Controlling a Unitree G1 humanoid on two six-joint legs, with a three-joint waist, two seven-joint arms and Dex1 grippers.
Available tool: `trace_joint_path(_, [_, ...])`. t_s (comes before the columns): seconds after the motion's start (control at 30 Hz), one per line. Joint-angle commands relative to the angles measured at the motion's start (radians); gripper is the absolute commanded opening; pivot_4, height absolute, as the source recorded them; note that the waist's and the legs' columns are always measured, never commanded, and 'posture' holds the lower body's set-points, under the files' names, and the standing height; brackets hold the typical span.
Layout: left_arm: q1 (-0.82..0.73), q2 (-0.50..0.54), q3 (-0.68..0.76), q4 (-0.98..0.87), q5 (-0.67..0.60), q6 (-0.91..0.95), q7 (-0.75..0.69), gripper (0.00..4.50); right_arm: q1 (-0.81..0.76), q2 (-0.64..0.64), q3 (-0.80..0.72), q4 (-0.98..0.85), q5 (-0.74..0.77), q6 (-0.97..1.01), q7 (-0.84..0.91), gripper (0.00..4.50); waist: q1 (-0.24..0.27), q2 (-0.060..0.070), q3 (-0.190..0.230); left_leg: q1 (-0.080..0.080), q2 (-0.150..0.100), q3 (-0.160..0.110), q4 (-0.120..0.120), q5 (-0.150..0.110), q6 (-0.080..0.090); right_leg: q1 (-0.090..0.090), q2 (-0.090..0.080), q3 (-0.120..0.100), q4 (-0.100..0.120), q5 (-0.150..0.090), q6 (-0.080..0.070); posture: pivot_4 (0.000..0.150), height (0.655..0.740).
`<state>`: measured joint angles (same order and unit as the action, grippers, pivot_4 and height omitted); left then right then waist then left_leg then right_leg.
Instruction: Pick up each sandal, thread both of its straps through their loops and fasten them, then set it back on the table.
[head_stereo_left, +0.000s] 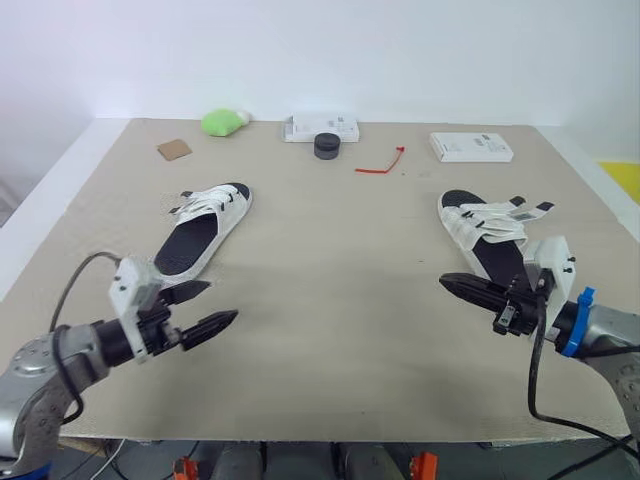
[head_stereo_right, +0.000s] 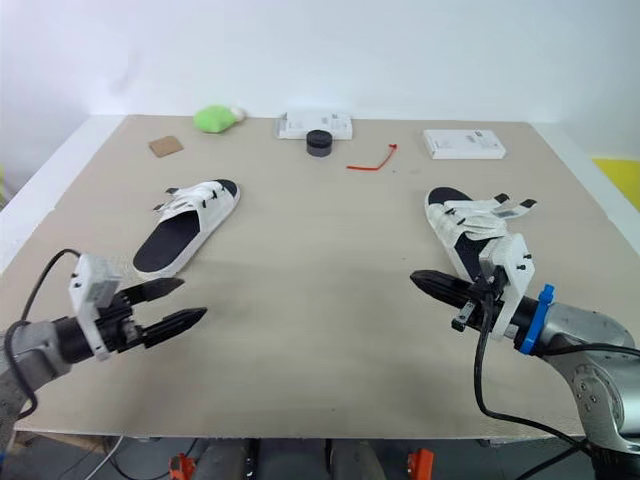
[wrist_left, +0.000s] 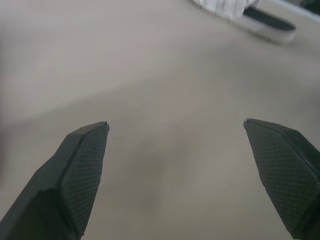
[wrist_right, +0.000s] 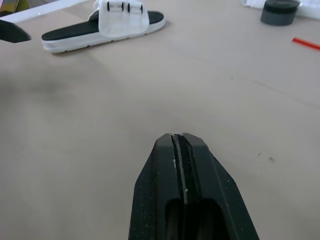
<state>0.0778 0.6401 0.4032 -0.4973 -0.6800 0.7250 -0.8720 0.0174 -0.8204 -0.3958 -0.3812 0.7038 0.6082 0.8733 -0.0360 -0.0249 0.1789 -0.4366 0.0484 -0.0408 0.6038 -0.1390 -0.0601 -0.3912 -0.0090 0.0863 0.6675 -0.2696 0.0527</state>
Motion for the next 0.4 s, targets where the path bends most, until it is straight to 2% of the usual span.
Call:
trace_joint_path(0.03, [0.009,-0.004,0.118,0.037,-0.001,-0.064,0.061,4.45,0.067,-0.019,-0.094,-0.056,0.011,-0.010,0.011,0.00,0.001,0.000,0.000,0.000,0.000,0.002,0.001,0.000,0.000,0.000,-0.001,0.000,0.000,0.000,0.001,0.150,0.7400])
trace_joint_path(0.23, [-0.022,0.048,0.185,0.165,-0.047,0.004,0.107,4.45,0.172,-0.003,-0.133,-0.055,-0.014,-0.016,-0.007,0.00,0.003,-0.001,0.000,0.000,0.000,0.007,0.000,0.000,0.000,-0.002,-0.004,0.001,-0.001,0.001,0.001,0.150,0.7400])
trace_joint_path(0.4, [-0.005,0.077,0.150,0.178,-0.058,0.036,0.094,4.45,0.170,0.014,-0.138,-0.058,0.004,-0.012,-0.028,0.00,0.002,-0.002,0.000,0.000,0.001,0.009,-0.001,0.000,0.000,-0.004,-0.004,0.003,0.000,0.001,0.001,0.150,0.7400])
